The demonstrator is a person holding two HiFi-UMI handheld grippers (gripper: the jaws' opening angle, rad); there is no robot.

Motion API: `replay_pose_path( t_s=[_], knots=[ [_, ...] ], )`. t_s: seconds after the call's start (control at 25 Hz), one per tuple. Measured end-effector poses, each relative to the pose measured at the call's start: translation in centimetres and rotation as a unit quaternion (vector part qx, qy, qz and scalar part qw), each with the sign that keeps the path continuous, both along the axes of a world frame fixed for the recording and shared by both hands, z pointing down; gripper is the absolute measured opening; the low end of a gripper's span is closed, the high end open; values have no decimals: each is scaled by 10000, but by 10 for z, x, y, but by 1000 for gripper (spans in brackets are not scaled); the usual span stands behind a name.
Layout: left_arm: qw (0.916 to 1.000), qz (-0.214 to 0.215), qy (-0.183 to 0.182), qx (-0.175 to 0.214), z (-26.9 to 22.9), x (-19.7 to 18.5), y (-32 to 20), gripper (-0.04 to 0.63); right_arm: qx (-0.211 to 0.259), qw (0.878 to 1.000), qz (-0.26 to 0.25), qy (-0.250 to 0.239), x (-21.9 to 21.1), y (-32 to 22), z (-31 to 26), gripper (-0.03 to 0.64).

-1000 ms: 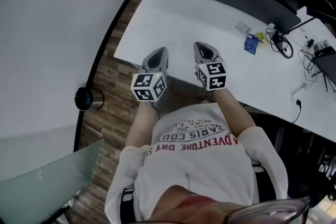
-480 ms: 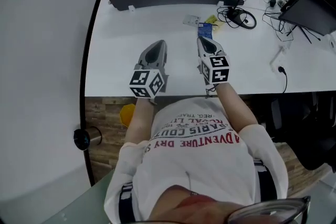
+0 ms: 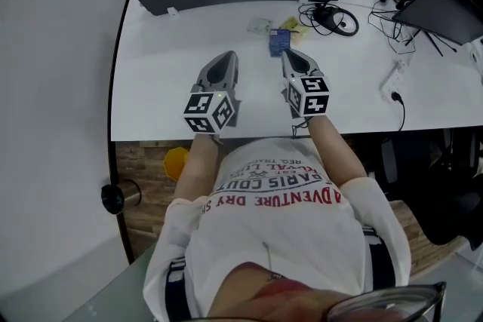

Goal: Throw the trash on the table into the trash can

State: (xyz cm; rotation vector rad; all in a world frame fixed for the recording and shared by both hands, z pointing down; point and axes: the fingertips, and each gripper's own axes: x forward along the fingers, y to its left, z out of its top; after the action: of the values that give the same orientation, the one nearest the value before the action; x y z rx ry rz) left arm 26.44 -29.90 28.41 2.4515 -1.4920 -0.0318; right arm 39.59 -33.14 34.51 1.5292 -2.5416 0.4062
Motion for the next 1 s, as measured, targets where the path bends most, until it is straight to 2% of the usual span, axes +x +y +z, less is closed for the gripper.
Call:
replay_pose_path(
  t_s=[0.32,0.68,0.76,0.88,1.0],
  knots=[
    [9995,-151,-83,-282,25,1,-6,23,-458,9989,-72,65,7,-8,33,28],
    [9941,-223,-22,-1058,85,-11,-33,23,-1453,9890,27,263,7,-35,102,39],
    [9927,-170,-24,-1195,97,-12,-44,23,-1652,9858,118,265,8,-48,118,177],
    [9906,-79,-12,-1365,114,-14,-64,23,-1895,9808,316,339,10,-71,142,242],
    [9876,10,-30,-1567,132,-15,-89,23,-2176,9739,449,470,10,-95,168,256]
  ],
)
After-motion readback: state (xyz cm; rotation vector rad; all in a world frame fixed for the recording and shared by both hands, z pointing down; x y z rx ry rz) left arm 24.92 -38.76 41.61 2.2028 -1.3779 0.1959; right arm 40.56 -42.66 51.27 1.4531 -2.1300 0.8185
